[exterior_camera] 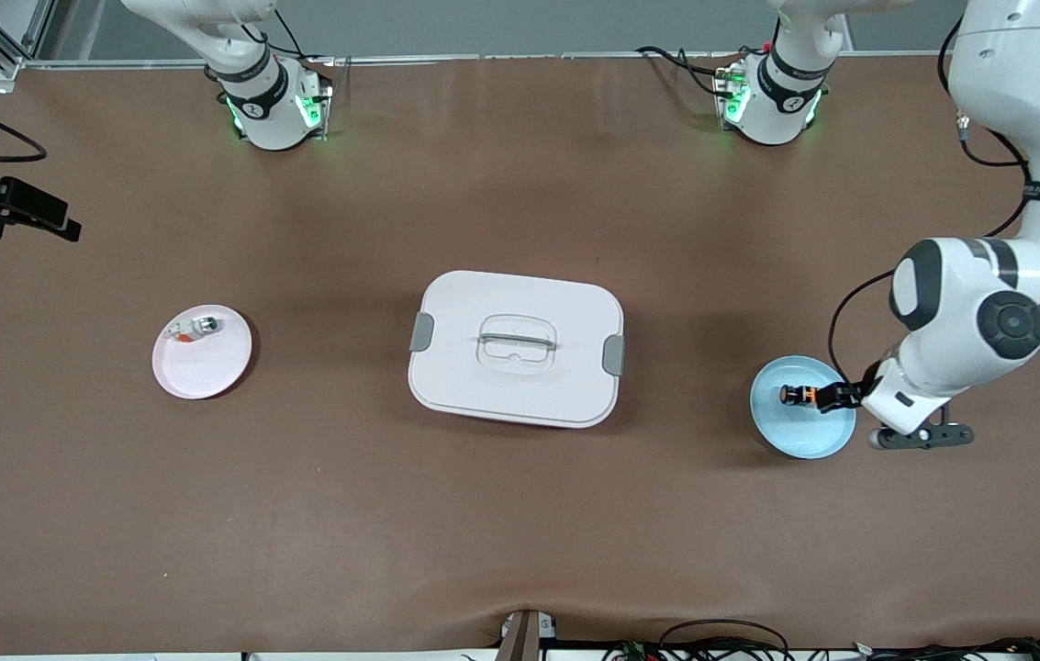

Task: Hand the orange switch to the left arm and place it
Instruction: 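Open the left gripper and raise it away from the plate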

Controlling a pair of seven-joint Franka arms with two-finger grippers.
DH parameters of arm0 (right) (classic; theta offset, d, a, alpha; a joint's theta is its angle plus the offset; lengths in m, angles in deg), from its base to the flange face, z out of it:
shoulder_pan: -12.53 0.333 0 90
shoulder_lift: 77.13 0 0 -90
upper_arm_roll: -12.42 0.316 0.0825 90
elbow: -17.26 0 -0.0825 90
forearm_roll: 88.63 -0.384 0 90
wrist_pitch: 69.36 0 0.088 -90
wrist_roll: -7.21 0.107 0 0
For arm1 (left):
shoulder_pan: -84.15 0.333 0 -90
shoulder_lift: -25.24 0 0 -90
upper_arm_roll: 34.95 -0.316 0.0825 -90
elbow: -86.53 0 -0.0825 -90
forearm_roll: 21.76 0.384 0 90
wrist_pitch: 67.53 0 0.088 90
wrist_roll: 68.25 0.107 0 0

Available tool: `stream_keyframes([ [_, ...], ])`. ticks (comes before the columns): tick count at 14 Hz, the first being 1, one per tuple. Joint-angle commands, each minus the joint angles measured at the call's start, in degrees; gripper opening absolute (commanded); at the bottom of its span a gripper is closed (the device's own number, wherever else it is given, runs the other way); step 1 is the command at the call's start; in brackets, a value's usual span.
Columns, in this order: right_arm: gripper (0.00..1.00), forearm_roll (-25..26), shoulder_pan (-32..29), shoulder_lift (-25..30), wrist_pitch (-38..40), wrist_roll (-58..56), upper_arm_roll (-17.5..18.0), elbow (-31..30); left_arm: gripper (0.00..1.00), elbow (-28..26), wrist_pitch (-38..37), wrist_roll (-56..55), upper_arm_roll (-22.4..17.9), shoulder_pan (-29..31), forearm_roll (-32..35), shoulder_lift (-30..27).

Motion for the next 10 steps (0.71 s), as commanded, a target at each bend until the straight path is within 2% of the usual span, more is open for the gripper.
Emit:
stream_keyframes([
  [1,1.00,-0.3,-0.9,2.3,-0.6,0.2,0.5,-2.4,1.00,-1.2,-4.3,1.3,0.3,1.2,-0.2,-7.3],
  [6,1.00,-0.3,-1.0,7.2,-3.6,0.2,0.5,-9.0,1.00,-1.5,-16.0,1.6,0.3,2.2,-0.2,-17.7],
  [10,1.00,-0.3,-1.0,8.8,-3.7,0.2,0.5,-10.6,1.00,-1.5,-22.7,3.9,0.5,2.2,-0.6,-24.9],
])
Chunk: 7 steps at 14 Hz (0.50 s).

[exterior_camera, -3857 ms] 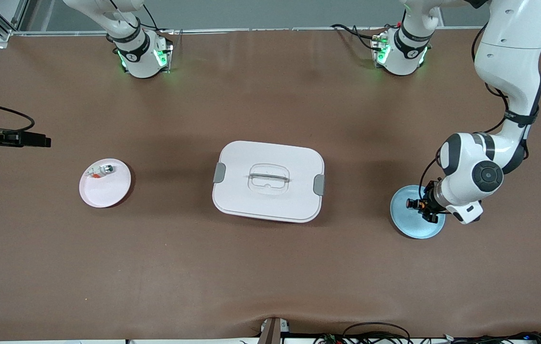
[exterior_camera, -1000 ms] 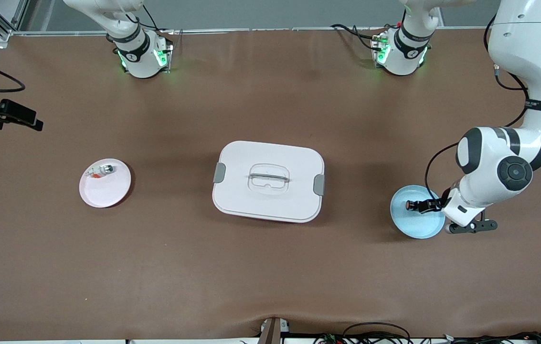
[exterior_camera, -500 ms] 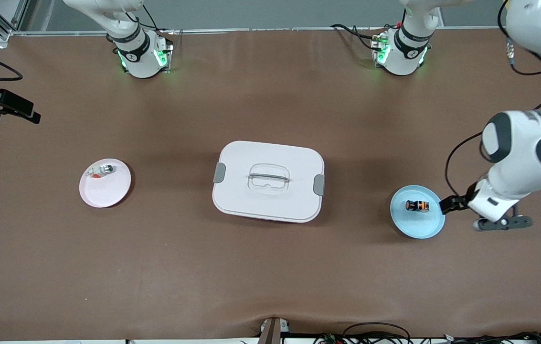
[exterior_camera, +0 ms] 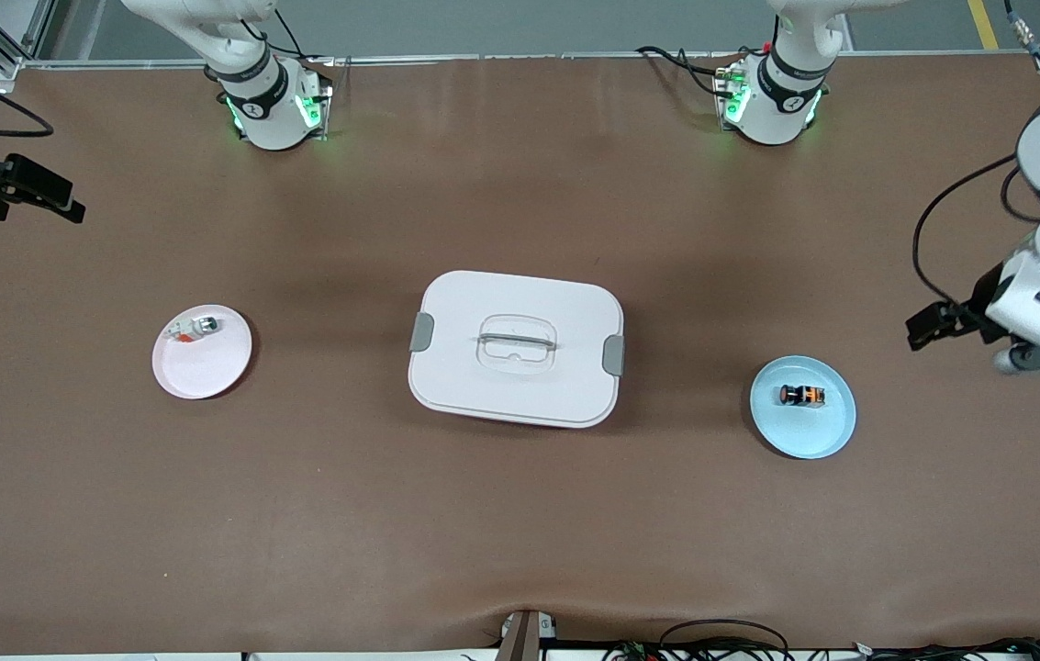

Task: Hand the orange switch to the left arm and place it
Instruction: 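Open the left gripper and raise it away from the plate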

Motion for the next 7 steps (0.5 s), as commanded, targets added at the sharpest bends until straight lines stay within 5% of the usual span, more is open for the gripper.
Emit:
stream_keyframes([
  [1,1.00,-0.3,-1.0,3.0,-1.1,0.2,0.5,-3.3,1.00,-2.2,-3.0,1.7,0.4,0.4,-2.0,-5.8],
  [7,1.00,-0.4,-0.9,3.7,-0.4,0.2,0.5,-3.3,1.00,-2.1,-7.6,1.7,0.4,-0.2,-3.2,-12.0],
])
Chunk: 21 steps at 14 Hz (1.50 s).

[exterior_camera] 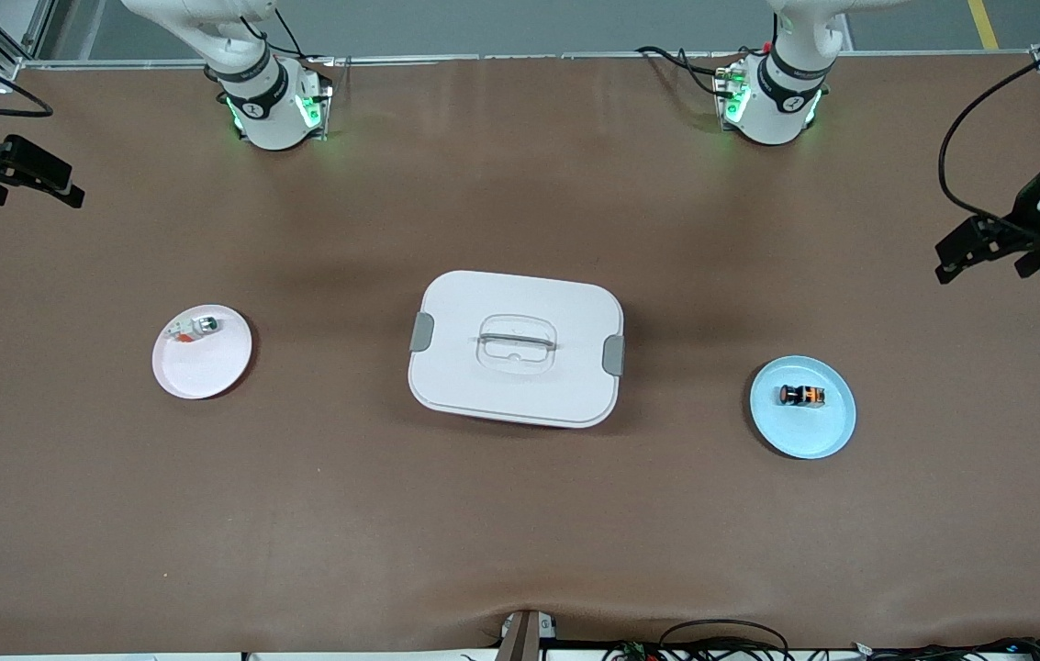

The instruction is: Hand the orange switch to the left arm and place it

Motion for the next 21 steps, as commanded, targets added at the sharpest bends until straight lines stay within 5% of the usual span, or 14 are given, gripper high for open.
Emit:
stream_keyframes([
  [1,1.00,-0.3,-0.9,1.6,-0.4,0.2,0.5,-1.9,1.00,1.3,-3.6,1.2,0.0,-0.8,-1.0,-1.5],
  [10,1.00,2.3,-0.7,1.5,-2.8,-0.5,0.6,-2.0,1.00,7.1,-11.3,0.6,-0.5,-1.4,-1.0,-1.2],
  [21,1.00,2.4,-0.9,1.5,-4.8,-0.5,0.6,-3.0,1.00,9.7,-11.5,0.8,-0.1,-2.0,-1.6,1.4],
])
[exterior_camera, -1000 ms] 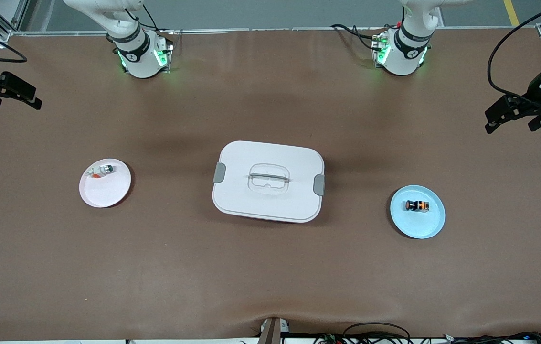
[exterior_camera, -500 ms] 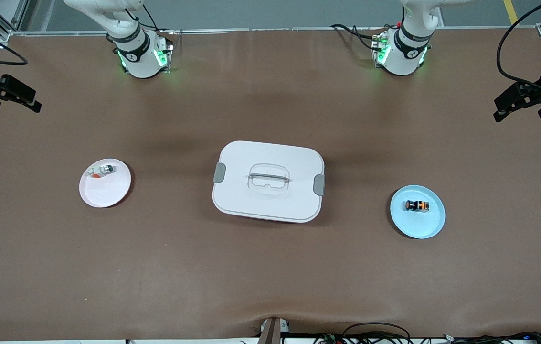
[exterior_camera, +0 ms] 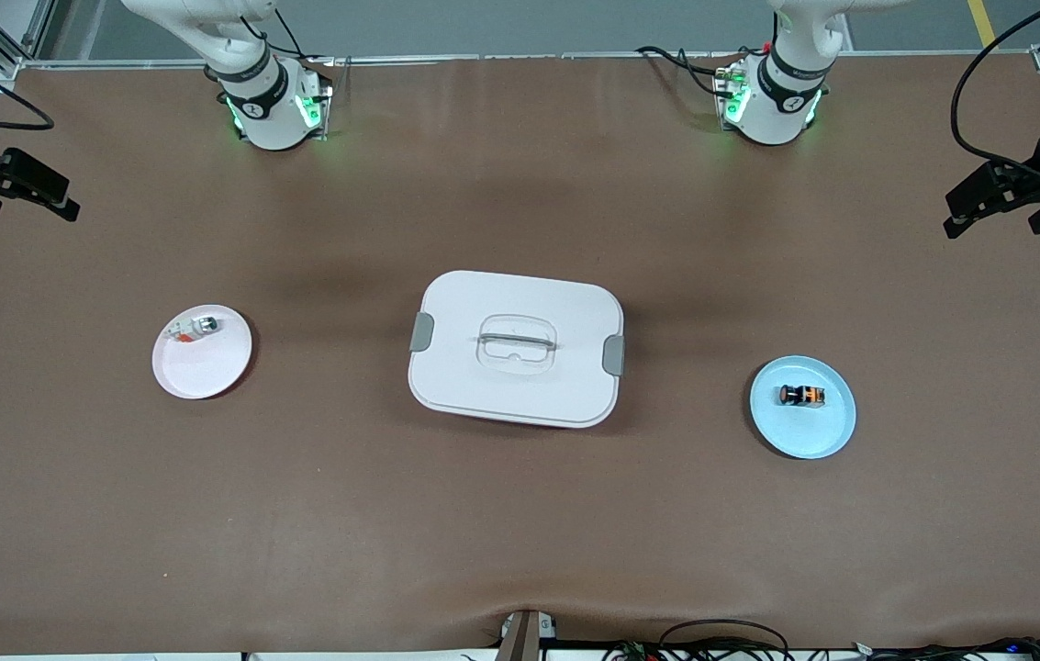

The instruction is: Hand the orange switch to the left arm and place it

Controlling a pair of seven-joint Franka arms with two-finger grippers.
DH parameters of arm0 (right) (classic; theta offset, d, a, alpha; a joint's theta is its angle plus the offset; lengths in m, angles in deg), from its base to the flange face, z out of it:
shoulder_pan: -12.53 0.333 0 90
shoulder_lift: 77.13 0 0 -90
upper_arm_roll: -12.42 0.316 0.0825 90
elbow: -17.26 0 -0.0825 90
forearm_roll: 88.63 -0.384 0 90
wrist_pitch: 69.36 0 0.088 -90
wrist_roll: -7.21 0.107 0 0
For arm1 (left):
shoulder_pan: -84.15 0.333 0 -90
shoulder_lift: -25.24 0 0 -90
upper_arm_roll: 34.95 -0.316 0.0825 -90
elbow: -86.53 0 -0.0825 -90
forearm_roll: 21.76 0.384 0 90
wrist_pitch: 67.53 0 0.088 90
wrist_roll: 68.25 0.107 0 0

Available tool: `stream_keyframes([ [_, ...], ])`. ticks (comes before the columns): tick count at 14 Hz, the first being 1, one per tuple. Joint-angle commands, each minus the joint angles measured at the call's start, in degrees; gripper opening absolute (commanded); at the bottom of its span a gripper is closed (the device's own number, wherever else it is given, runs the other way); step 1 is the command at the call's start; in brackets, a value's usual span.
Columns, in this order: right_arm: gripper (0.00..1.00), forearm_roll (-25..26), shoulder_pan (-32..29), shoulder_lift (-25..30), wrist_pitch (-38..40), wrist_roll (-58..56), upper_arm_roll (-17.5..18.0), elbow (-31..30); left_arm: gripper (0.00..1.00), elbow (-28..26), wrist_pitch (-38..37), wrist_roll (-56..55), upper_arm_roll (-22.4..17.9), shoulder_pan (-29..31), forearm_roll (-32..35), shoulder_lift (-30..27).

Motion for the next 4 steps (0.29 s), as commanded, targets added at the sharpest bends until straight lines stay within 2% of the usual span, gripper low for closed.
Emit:
stream_keyframes([
  [1,1.00,0.8,-0.9,1.5,-1.0,-0.4,0.6,-1.6,1.00,2.2,-1.3,0.9,0.1,-0.2,-0.7,1.5],
  [4,1.00,1.0,-1.0,1.5,-1.4,-0.5,0.5,-1.6,1.00,2.1,-1.3,1.1,0.1,-0.2,-0.7,1.5],
])
